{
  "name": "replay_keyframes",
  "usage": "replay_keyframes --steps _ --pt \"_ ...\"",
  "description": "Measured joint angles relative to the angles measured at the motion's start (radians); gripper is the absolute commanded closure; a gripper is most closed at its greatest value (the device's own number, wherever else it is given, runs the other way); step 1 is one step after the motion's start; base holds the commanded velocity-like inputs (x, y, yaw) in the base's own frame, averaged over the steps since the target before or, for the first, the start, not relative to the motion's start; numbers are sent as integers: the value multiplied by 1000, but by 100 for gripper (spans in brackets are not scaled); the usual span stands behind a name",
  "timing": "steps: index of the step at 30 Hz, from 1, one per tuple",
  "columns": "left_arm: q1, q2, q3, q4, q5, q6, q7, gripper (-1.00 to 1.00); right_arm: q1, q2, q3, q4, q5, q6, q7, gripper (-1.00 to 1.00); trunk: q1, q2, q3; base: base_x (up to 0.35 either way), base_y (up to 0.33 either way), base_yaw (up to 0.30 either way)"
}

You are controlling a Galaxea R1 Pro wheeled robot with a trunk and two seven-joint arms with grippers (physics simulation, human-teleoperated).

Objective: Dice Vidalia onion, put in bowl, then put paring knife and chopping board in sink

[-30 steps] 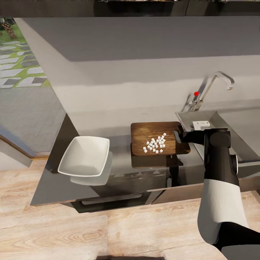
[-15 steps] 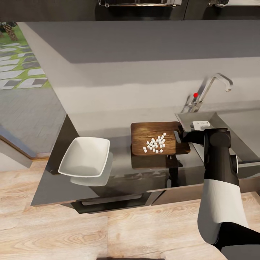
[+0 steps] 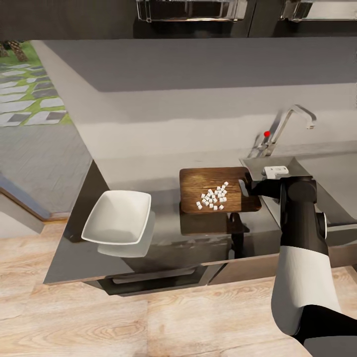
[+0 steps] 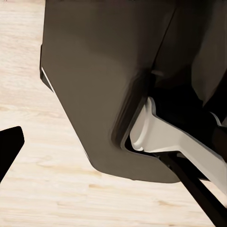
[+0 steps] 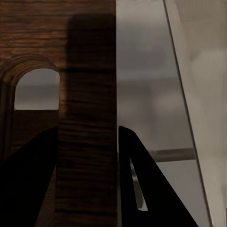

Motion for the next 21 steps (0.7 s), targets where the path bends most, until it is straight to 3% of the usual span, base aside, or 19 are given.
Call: replay_keyframes --steps 21 --pt "0 0 0 0 0 0 0 -100 0 0 0 0 0 0 0 100 0 0 10 0 0 0"
